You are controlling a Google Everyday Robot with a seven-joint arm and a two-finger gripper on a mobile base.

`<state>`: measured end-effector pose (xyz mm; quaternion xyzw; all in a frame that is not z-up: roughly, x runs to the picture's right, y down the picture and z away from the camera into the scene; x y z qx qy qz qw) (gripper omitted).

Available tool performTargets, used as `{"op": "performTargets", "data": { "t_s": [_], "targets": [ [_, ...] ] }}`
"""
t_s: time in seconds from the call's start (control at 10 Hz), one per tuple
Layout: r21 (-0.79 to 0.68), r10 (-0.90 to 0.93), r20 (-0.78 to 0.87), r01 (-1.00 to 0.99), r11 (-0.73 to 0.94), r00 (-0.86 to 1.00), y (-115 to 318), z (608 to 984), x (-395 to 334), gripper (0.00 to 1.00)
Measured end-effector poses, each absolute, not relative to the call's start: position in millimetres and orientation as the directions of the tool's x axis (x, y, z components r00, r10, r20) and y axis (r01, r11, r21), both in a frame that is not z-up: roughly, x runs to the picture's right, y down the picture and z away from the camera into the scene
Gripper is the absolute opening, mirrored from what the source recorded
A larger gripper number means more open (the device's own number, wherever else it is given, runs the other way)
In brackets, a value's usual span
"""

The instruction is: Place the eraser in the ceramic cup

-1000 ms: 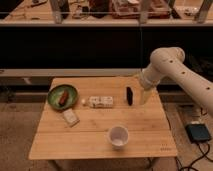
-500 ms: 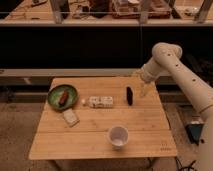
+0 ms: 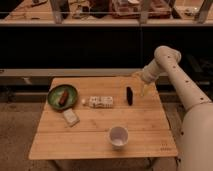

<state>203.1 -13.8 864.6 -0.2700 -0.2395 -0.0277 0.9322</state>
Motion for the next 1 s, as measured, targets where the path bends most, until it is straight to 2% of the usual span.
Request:
{"op": "performTargets", "data": {
  "t_s": [0.4, 1.0],
  "targets": [
    [-0.5, 0.102, 0.533, 0.216, 0.838, 0.84, 3.6, 894.2, 193.4, 0.8],
    [-0.549, 0.131, 0.538, 0.228, 0.804, 0.833, 28.4, 932.5, 184.8, 0.8]
  ]
}}
